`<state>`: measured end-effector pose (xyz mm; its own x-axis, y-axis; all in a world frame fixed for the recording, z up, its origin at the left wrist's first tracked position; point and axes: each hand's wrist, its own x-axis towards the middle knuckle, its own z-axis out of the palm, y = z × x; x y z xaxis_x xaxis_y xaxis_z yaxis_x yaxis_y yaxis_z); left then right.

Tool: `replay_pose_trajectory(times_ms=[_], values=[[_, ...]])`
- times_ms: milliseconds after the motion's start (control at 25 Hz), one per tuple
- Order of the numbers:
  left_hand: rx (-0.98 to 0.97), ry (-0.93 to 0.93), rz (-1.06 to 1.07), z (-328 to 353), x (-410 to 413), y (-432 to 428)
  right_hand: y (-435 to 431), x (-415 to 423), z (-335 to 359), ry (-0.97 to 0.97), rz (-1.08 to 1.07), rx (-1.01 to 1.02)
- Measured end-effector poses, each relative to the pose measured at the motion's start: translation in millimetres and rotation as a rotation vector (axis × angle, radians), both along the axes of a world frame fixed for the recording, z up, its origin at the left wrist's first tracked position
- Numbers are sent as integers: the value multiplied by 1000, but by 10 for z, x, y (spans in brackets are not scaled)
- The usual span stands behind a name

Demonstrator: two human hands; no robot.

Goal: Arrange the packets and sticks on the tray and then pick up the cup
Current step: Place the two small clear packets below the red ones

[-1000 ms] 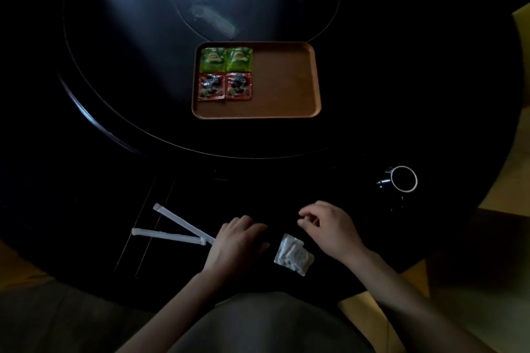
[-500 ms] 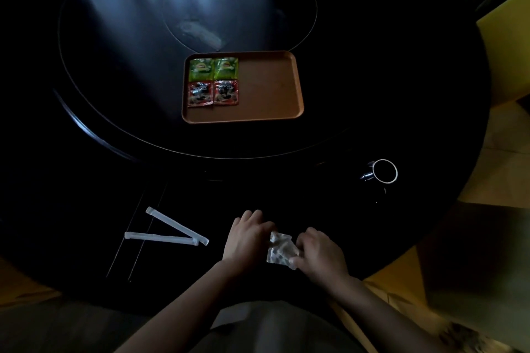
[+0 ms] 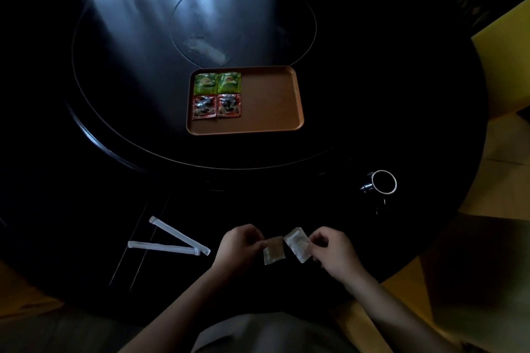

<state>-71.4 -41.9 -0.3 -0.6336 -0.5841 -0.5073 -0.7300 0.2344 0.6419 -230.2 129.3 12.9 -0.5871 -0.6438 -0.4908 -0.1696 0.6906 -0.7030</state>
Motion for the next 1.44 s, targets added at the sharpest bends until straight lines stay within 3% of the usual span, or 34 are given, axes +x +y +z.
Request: replay_pose_trajectory(times_ms=[240, 480, 640, 760, 960, 1040, 1240, 1440], values=[[279, 155, 374, 325, 127, -192, -429, -9, 261, -155, -124, -98], [372, 267, 566, 587, 201, -470, -847, -69, 435, -216, -146, -128], [281, 348, 691, 741, 217, -764, -1148, -172, 514, -181, -126, -138], [111, 373, 718, 831, 134, -1090, -1513, -390, 585, -40, -84, -122], [-72, 421, 696, 934, -131, -1626, -2303, -828, 671, 560, 105, -212], [-121, 433, 677, 928, -261, -1806, -2548, -987, 602, 716, 217, -278], [-145, 432, 673, 850, -499, -2088, -2665, -1220, 253, 807, 421, -291], [-128, 405, 684, 698, -559, -2071, -2642, -1286, 60, 594, 362, -425]])
